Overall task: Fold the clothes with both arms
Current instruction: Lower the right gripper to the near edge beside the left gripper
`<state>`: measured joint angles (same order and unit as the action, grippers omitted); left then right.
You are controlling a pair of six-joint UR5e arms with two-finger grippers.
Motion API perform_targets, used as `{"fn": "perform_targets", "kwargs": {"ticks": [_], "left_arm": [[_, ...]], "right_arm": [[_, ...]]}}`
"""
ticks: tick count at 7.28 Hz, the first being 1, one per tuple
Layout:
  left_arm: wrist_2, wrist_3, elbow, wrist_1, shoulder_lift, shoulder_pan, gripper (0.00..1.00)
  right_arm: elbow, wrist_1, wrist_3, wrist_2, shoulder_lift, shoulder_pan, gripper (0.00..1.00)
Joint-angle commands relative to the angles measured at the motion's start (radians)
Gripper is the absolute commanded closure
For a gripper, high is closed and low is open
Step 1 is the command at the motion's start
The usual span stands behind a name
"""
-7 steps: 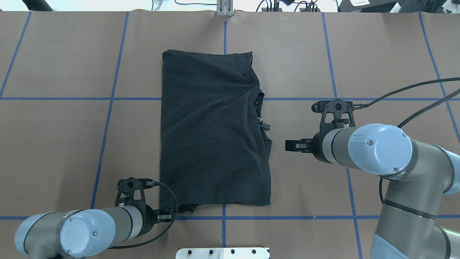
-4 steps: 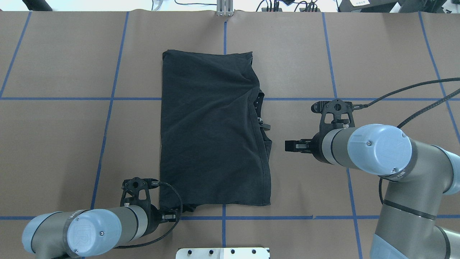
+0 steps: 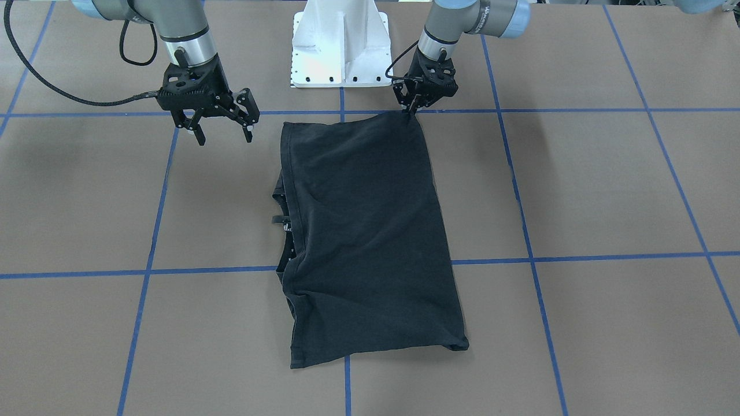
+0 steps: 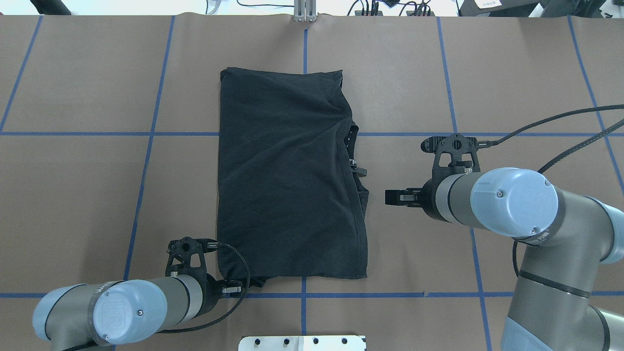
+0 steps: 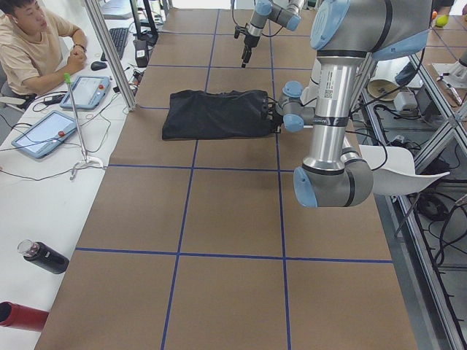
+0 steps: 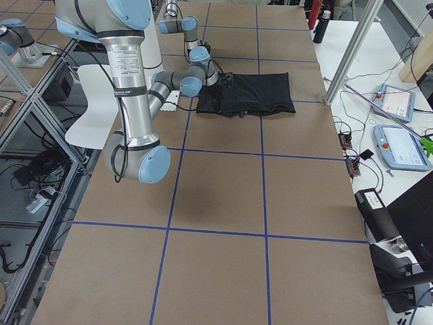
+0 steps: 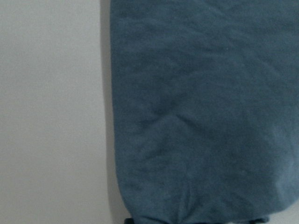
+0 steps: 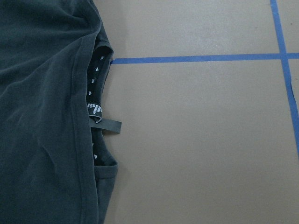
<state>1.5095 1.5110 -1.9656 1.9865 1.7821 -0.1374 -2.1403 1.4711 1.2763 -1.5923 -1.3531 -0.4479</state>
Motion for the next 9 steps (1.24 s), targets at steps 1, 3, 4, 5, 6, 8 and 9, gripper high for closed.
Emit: {"fn": "perform_targets", "kwargs": {"ticks": [1,3,4,5,6,8,9], "left_arm": [[-0.002,0.000,-0.009,0.000,-0.010,-0.023,1.00],[0.000,-0.005,-0.044,0.000,-0.042,-0.039,1.00],[0.000,-0.005,-0.047,0.000,-0.041,-0.039,1.00],[0.000,-0.003,-0.047,0.000,-0.038,-0.039,1.00],[0.000,-0.003,-0.047,0.000,-0.038,-0.037,1.00],[0.000,-0.002,-0.048,0.000,-0.038,-0.037,1.00],[0.000,-0.002,-0.047,0.000,-0.038,-0.037,1.00]], "right_arm": [[0.000,0.000,0.000,0.002,0.000,0.000,0.00],[0.003,0.000,0.053,0.014,0.000,0.037,0.00],[0.006,0.000,0.178,0.078,0.006,0.099,0.01],[0.017,-0.003,0.318,0.194,0.020,0.188,0.02],[0.057,-0.002,0.336,0.221,0.073,0.213,0.02],[0.153,-0.014,0.376,0.314,0.141,0.242,0.02],[0.184,-0.044,0.370,0.327,0.159,0.244,0.04]]}}
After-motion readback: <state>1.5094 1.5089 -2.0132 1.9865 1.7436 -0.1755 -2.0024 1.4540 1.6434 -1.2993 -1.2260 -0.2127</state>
